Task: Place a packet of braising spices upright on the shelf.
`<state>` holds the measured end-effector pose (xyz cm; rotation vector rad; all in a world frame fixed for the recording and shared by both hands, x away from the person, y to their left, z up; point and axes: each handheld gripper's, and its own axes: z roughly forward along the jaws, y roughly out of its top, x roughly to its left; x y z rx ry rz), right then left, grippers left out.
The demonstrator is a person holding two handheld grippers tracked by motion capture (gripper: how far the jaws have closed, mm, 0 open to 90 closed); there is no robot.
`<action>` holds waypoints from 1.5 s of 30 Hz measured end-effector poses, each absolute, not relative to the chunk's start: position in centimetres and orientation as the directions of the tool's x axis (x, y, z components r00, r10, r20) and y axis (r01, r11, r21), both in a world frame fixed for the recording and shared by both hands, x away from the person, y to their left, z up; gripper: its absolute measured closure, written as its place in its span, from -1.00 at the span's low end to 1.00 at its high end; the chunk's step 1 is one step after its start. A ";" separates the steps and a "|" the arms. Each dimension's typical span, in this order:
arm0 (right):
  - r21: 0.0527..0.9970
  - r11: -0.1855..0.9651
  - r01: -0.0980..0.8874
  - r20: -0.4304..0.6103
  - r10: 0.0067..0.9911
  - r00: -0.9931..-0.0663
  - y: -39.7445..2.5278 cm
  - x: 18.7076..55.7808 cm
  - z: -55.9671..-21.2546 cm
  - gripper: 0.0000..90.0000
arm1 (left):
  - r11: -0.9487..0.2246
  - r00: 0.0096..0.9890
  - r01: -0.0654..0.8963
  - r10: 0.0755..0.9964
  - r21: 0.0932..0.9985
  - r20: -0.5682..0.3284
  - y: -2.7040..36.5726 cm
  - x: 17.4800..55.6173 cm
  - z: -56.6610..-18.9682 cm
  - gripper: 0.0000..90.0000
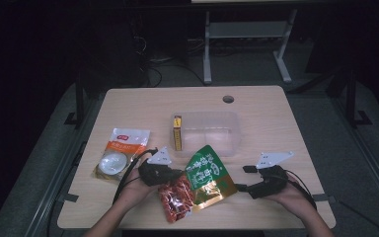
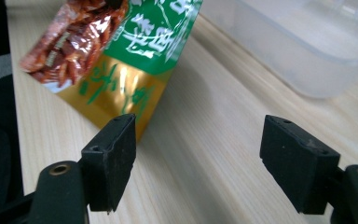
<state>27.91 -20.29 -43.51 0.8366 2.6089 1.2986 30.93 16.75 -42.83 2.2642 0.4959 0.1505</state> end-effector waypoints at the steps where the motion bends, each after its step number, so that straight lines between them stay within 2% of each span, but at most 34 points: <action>1: 0.770 0.476 0.424 0.143 0.519 -0.843 -20.3 27.9 -43.4 -0.41 | -0.599 0.913 0.304 0.405 0.741 -0.048 17.0 31.0 -42.6 0.99; 9: 0.793 0.446 0.415 0.171 0.491 -0.854 -19.6 27.8 -43.1 -0.41 | -0.536 0.896 0.309 0.441 0.786 -0.052 18.7 30.9 -41.5 1.00; 15: 0.809 0.406 0.426 0.233 0.444 -0.866 -17.8 28.4 -43.0 -0.40 | -0.480 0.881 0.309 0.469 0.821 -0.057 19.3 30.7 -40.7 1.00; 20: 0.818 0.396 0.417 0.241 0.423 -0.874 -15.6 29.5 -42.8 -0.29 | -0.454 0.877 0.304 0.476 0.838 -0.060 19.4 30.5 -40.3 1.00; 32: 0.842 0.349 0.410 0.274 0.378 -0.884 -13.3 30.9 -42.6 0.20 | -0.383 0.861 0.276 0.506 0.882 -0.049 19.5 30.2 -39.3 1.00; 45: 0.837 0.365 0.409 0.286 0.345 -0.894 -13.1 30.7 -42.3 0.98 | -0.376 0.869 0.274 0.491 0.885 -0.061 19.0 30.1 -39.9 0.99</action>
